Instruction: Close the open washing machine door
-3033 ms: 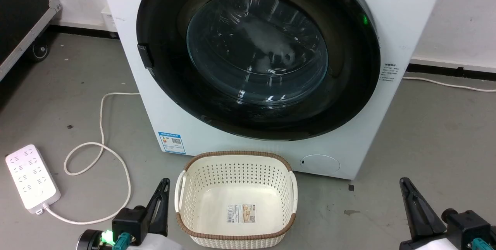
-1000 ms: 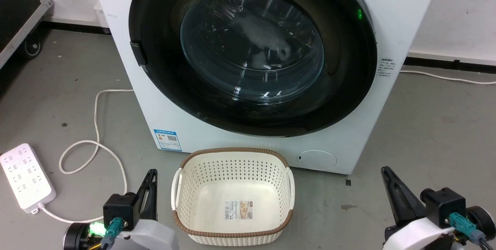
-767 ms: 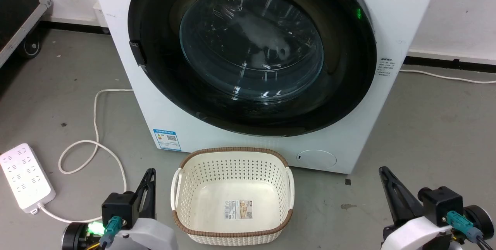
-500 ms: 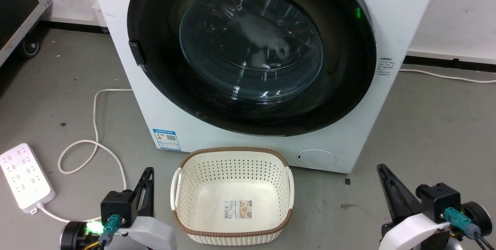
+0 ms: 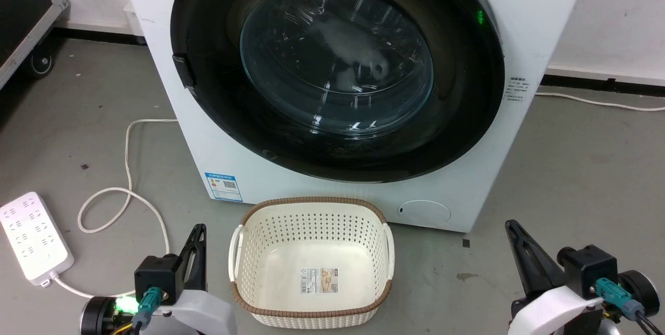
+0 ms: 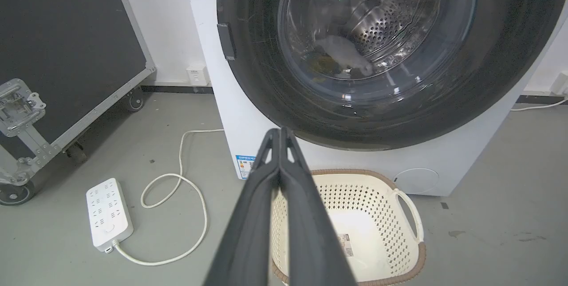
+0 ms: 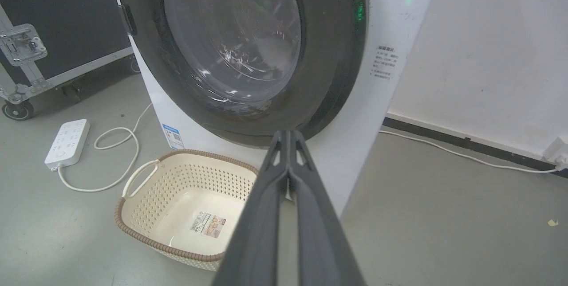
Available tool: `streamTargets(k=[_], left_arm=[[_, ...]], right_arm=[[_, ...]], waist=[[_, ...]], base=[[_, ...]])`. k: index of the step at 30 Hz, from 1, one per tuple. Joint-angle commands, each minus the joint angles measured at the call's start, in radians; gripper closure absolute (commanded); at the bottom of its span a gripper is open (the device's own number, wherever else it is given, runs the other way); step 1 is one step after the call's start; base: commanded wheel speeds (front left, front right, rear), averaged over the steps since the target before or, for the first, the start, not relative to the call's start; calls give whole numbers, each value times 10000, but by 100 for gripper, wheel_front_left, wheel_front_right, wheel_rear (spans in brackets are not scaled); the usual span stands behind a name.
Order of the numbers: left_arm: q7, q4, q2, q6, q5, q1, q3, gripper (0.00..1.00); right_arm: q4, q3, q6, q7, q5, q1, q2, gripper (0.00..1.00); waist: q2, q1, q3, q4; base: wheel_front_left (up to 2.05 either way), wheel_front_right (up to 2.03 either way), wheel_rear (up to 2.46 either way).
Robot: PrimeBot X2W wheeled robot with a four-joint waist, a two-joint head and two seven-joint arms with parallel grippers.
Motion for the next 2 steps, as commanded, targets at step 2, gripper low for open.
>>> streamTargets(k=[2], left_arm=[[3,-45,-5,30,26,-150,12,100]], right_arm=[[18,-3,-7,3,-76,-119,51,100]], waist=[[-1,0,0,0]], base=[[0,0,0]])
